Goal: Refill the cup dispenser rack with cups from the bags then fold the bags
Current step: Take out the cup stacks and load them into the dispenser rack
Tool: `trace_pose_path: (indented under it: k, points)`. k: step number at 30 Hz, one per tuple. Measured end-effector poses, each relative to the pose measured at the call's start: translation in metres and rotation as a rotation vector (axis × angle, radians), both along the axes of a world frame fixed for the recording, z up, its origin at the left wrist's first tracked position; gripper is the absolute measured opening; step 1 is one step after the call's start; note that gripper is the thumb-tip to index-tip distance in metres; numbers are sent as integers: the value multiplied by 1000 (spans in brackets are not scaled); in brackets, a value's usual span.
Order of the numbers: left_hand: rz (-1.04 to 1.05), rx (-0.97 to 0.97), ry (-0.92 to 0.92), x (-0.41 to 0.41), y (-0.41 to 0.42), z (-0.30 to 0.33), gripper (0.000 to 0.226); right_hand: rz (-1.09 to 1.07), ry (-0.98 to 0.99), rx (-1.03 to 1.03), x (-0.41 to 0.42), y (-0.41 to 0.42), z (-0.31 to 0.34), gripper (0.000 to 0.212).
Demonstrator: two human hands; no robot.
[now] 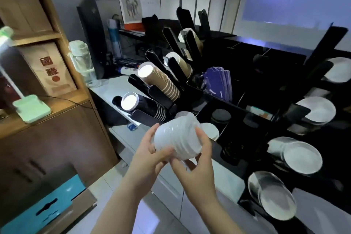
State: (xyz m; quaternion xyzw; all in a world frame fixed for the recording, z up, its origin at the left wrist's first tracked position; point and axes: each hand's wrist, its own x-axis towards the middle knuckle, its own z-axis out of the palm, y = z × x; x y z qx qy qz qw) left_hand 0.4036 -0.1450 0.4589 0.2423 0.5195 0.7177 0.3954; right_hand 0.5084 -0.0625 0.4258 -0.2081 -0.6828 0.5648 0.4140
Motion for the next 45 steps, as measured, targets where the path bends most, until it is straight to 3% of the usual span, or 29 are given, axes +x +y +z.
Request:
trace_pose_path:
  k: [6, 12, 17, 21, 25, 29, 33, 37, 41, 45]
  points:
    - [-125, -47, -21, -21, 44, -22, 72, -118, -80, -104, -16, 29, -20, 81]
    - [-279, -45, -47, -58, 85, -24, 64, -243, -33, -156, -50, 57, -19, 81]
    - [-390, -56, -65, -87, 109, -27, 59, -411, -39, -66, -74, 71, -20, 82]
    - [-371, -139, -61, -103, 118, -39, 61, -671, -148, 53, -78, 86, -20, 85]
    - [-332, -207, 278, -117, 121, -49, 48, -875, -329, 231, -71, 102, -20, 86]
    - [-284, -223, 869, -123, 123, -57, 55, -936, -511, 349, -77, 110, -19, 87]
    - [-336, -210, 1164, -125, 133, -64, 62, -961, -636, 409, -79, 115, -22, 86]
    - [-394, -339, 1236, -125, 139, -74, 74, -930, -815, 469, -81, 116, -34, 85]
    - [-390, -327, 1219, -124, 140, -79, 72, -912, -955, 398, -76, 119, -44, 85]
    - [-387, -321, 1209, -126, 141, -80, 70, -743, -1052, 462, -70, 119, -45, 79]
